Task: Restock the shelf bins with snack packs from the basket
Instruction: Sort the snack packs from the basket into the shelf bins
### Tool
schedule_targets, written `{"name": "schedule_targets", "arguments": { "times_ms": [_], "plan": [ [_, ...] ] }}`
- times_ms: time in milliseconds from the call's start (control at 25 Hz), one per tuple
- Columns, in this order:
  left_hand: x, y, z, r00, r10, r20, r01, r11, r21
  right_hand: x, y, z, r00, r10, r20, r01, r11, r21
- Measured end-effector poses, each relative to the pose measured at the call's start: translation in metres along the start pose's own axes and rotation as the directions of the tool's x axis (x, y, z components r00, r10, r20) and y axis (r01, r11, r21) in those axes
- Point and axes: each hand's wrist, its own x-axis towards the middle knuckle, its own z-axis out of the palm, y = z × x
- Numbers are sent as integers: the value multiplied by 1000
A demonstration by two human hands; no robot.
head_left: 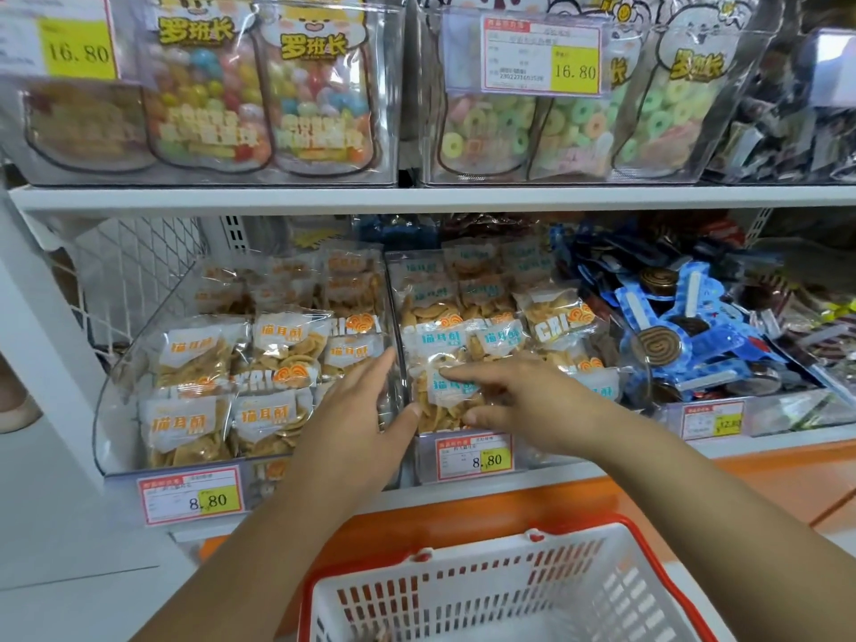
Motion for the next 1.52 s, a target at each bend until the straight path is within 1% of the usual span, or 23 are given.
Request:
{"name": "schedule_targets", "arguments": {
  "times_ms": [160,280,360,440,480,560,640,840,880,920,960,1000,1040,1080,1120,1160,1200,1240,1280,1320,1360,1440,1520],
  "plan": [
    [0,-2,-1,1000,21,5,-21,1000,-2,-1,-1,-14,982,23,-190,-23,1000,1],
    [-2,-1,0,1000,13,1,-13,1000,8,-4,-3,5,985,-30,-170,7,991,-137],
    [-1,-1,0,1000,15,-2,-15,1000,17,1,5,-1,948,24,-317,-69,989,-131],
    [-2,-2,1,1000,16,0,-16,1000,26,4,18,-15,891,104,-441,-226,946,-234],
    [-2,-2,2,1000,17,0,-17,999,34,3,25,-19,899,176,-401,-303,910,-282],
    [-2,-3,3,1000,18,-3,-18,999,43,-2,34,-16,918,343,-197,-389,873,-293],
    [0,-5,4,1000,16,-5,-15,999,32,-9,37,-11,917,393,-67,-394,868,-303],
    [1,-4,5,1000,25,-6,-25,999,25,-7,47,-10,924,373,-88,-381,872,-307],
    [0,-3,4,1000,28,-11,-28,999,19,-7,49,-9,923,353,-151,-381,889,-254],
    [-1,-2,3,999,28,-23,-28,1000,5,-9,49,-8,915,288,-283,-349,917,-192],
    [-4,-1,1,998,30,-61,-31,999,-19,-14,48,-7,866,180,-467,-279,948,-151],
    [-10,-1,1,990,43,-134,-51,997,-56,-22,43,-5,770,61,-635,-178,977,-122],
    [-17,-2,3,968,82,-237,-106,990,-90,-32,36,0,674,-37,-738,-60,993,-105],
    [-28,-2,6,934,140,-329,-181,979,-98,-44,25,12,623,-101,-775,47,995,-92],
    [-41,-4,13,901,199,-385,-249,965,-83,-57,15,32,622,-136,-771,132,989,-68],
    [-55,-8,24,890,242,-387,-291,954,-73,-70,9,57,665,-151,-731,183,982,-37],
    [-70,-14,39,910,254,-329,-295,952,-81,-80,11,88,742,-143,-654,183,983,-8],
    [-87,-26,62,959,200,-203,-225,969,-107,-88,16,122,842,-102,-529,133,991,21],
    [-106,-43,90,996,85,-35,-89,988,-124,-96,22,157,937,-15,-349,34,998,50],
    [-124,-59,116,986,-88,145,106,987,-121,-102,32,193,984,122,-132,-111,990,90],
    [-142,-78,144,914,-265,307,306,947,-95,-107,42,226,956,284,79,-292,946,140],
    [-174,-108,186,687,-524,503,617,787,-23,-116,54,277,778,490,394,-594,778,206],
    [-192,-127,209,537,-658,528,782,623,-18,-121,57,316,686,530,498,-703,660,266]
  ]
}}
